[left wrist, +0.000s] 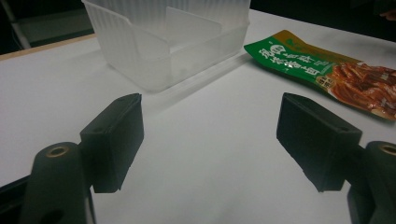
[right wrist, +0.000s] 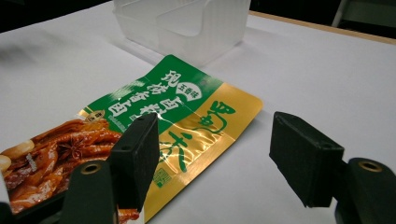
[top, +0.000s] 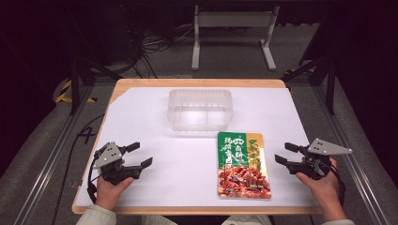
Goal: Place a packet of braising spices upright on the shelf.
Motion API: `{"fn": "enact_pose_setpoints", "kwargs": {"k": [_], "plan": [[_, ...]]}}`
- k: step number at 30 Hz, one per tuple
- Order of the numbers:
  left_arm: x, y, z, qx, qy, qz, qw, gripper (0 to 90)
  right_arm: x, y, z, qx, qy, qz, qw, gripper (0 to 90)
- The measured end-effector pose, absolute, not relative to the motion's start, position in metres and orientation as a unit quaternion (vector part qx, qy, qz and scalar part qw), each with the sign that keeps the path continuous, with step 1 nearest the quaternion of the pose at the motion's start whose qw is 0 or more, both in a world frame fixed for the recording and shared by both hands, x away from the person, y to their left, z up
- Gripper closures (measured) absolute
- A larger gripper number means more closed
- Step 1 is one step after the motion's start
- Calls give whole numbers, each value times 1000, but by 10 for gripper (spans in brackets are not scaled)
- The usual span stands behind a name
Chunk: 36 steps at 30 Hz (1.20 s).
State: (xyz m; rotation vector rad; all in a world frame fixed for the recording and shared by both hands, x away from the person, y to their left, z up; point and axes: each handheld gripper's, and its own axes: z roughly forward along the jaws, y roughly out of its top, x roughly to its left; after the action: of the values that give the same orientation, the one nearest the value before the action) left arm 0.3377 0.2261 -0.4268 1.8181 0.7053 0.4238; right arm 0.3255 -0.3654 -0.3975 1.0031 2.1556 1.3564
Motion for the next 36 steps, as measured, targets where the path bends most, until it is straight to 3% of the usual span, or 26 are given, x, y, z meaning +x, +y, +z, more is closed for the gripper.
{"fn": "enact_pose_setpoints", "kwargs": {"k": [20, 36], "plan": [[339, 226, -429, 765, 311, 175, 536, 254, 391, -344, -366, 346, 795, 469, 167, 345], [341, 227, -430, 767, 310, 175, 534, 254, 434, -328, -386, 356, 803, 457, 140, 220]]}}
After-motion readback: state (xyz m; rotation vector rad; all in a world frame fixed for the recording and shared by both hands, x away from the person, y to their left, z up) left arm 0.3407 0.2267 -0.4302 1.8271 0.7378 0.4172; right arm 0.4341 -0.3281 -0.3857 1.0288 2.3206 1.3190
